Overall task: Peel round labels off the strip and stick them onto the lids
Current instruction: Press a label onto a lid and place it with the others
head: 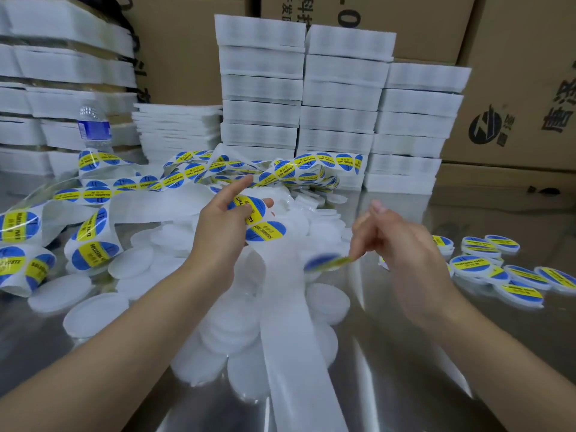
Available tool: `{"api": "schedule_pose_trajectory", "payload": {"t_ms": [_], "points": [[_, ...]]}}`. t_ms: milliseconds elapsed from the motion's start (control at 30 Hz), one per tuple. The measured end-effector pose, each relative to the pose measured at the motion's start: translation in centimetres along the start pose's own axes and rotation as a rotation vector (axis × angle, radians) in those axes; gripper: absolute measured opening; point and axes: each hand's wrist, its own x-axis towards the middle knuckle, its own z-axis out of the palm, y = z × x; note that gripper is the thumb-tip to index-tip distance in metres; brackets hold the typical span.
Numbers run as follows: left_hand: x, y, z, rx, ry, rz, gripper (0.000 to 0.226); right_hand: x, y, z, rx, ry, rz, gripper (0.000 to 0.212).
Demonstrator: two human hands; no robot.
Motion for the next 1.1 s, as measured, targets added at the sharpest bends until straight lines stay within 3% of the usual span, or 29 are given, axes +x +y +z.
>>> {"api": "schedule_pose_trajectory", "payload": {"t_ms": [100, 167, 200, 300, 400, 633, 867, 1000, 1100], "points": [[-0.1, 0.2, 0.1, 0.006, 0.004, 0.003, 0.049, 0.5, 0.1, -0.3, 0.031, 0.071, 0.134, 0.045], [-0.2, 0.1, 0.2, 0.020, -0.008, 0.013, 0.050, 0.5, 0.5, -0.4, -0.175, 0.072, 0.176, 0.020], [-0.2, 0.1, 0.2, 0.027, -0.024, 0.018, 0.050, 0.4, 0.7, -0.4, -0.320, 0.028, 0.214, 0.022], [-0.1, -0.3, 0.3, 0.065, -0.093, 0.033, 0.051, -0.2, 1.9, -0.5, -0.641, -0.222, 0.344, 0.074], [-0.3, -0.6, 0.5, 0.115, -0.156, 0.044, 0.051, -0.7, 2.9, -0.2, -0.762, -0.364, 0.350, 0.094], [-0.6, -0.7, 0.6, 0.175, -0.219, 0.013, 0.045, -0.2, 3.3, -0.7, -0.734, -0.288, 0.307, 0.089], [-0.9, -1.0, 0.7, 0.227, -0.297, -0.026, 0.020, 0.1, 2.7, -0.4, -0.476, -0.034, 0.122, 0.077], [-1.2, -1.1, 0.6, 0.294, -0.395, 0.032, 0.034, 0.1, 2.1, 0.0, -0.378, 0.045, 0.093, 0.076], [-1.4, -0.9, 0.7, 0.302, -0.415, 0.015, 0.029, -0.1, 1.6, 0.1, -0.370, 0.062, 0.019, 0.073]]}}
